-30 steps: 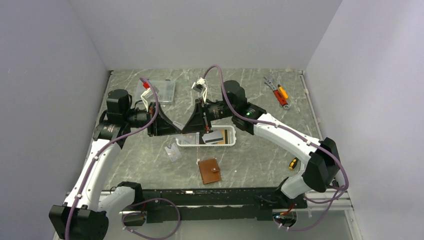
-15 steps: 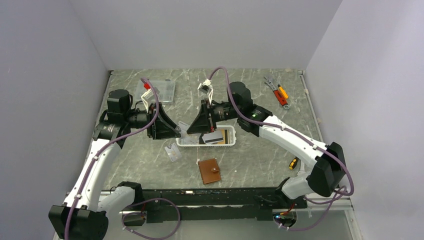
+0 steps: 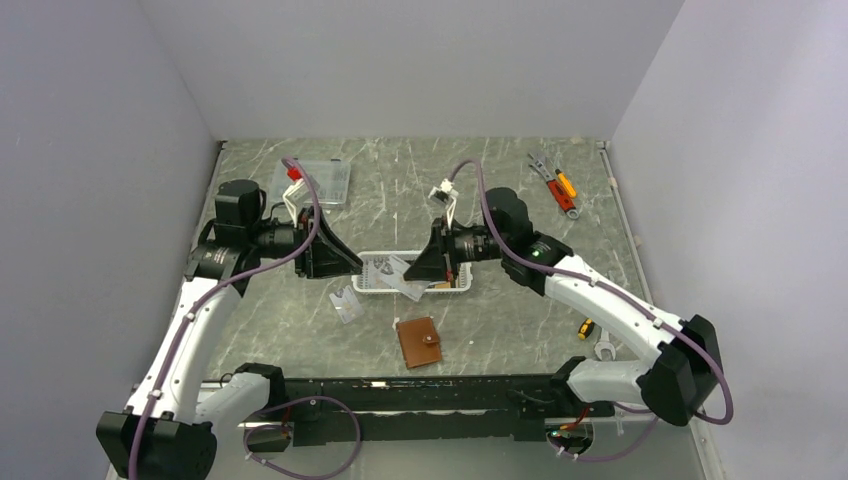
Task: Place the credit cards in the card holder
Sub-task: Pick up the credit card from the storage box, then open the card holder at the center of the board.
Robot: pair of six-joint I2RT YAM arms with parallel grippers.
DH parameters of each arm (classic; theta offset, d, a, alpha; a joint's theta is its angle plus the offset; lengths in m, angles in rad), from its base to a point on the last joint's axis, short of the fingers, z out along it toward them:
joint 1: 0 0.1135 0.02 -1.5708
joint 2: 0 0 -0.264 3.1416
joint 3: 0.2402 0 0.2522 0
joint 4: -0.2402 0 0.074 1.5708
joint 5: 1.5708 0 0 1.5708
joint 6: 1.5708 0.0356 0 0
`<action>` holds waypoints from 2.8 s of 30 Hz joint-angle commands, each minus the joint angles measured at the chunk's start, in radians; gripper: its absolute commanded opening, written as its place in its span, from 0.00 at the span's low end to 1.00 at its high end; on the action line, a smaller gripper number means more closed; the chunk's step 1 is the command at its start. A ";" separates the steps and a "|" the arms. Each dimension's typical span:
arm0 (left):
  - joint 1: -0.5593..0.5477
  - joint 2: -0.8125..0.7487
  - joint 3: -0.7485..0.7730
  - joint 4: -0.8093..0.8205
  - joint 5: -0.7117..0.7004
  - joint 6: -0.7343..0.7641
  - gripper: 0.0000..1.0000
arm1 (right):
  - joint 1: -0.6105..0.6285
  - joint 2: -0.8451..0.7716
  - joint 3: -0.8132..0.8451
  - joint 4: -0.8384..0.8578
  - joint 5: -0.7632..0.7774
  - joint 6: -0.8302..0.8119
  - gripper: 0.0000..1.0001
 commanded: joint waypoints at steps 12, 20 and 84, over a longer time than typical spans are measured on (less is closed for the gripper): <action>-0.415 0.084 -0.042 -0.264 -0.790 0.589 0.34 | 0.260 -0.045 -0.213 -0.248 0.781 0.092 0.00; -0.466 0.104 -0.018 -0.294 -0.814 0.615 0.33 | 0.508 0.114 -0.144 -0.361 1.202 0.218 0.00; -1.079 0.405 -0.251 0.109 -1.281 1.478 0.41 | 0.296 -0.510 -0.900 0.152 1.004 0.412 0.00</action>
